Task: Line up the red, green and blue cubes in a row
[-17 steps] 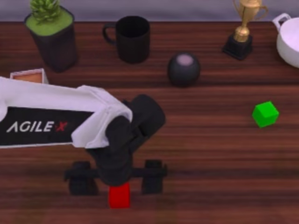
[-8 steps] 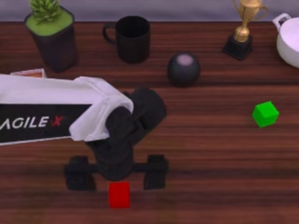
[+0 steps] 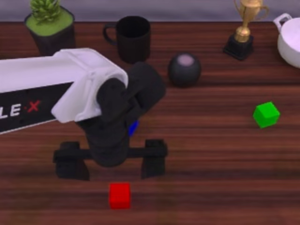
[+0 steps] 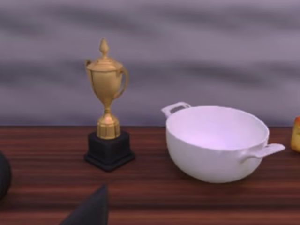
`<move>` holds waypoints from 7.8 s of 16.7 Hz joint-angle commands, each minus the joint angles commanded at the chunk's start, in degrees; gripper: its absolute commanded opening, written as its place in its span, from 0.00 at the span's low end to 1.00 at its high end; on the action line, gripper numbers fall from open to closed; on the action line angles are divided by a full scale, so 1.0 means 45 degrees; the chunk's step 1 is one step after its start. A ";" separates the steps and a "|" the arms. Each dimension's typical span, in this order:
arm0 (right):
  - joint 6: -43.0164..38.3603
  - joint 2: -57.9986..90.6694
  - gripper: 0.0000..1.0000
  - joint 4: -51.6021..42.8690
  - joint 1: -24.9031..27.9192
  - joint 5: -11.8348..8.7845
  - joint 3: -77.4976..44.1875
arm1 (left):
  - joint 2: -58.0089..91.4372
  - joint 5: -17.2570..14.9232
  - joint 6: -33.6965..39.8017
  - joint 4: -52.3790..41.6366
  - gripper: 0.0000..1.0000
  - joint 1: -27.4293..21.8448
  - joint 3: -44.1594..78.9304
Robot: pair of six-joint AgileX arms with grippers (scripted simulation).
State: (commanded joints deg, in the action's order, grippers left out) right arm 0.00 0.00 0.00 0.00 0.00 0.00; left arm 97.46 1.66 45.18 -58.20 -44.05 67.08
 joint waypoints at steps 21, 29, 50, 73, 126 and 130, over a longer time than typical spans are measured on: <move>0.1429 1.8697 1.00 -0.9966 0.1505 0.0017 -1.4721 | -1.5277 0.0061 -0.4716 0.8303 1.00 0.7215 -1.1091; 0.2020 2.6284 1.00 -1.3965 0.2129 0.0027 -2.1026 | -2.0714 -0.0273 -0.9029 1.2147 1.00 0.9675 -1.4502; 0.2088 2.8882 1.00 -1.1248 0.2255 0.0047 -2.0131 | -2.1657 -0.0369 -1.0040 1.2933 1.00 1.0044 -1.4906; 0.2088 2.8882 0.00 -1.1248 0.2255 0.0047 -2.0131 | -2.1657 -0.0369 -1.0040 1.2933 1.00 1.0044 -1.4906; -1.1894 2.5921 0.08 -1.0770 1.1782 0.0168 -1.6814 | -2.1657 -0.0369 -1.0040 1.2933 1.00 1.0044 -1.4906; -1.1894 2.5921 0.38 -1.0770 1.1782 0.0168 -1.6814 | -2.1657 -0.0369 -1.0040 1.2933 1.00 1.0044 -1.4906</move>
State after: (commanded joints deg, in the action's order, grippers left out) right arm -53.52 116.64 -48.46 53.02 0.76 -75.66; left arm 0.00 0.00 0.00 0.00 1.15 0.00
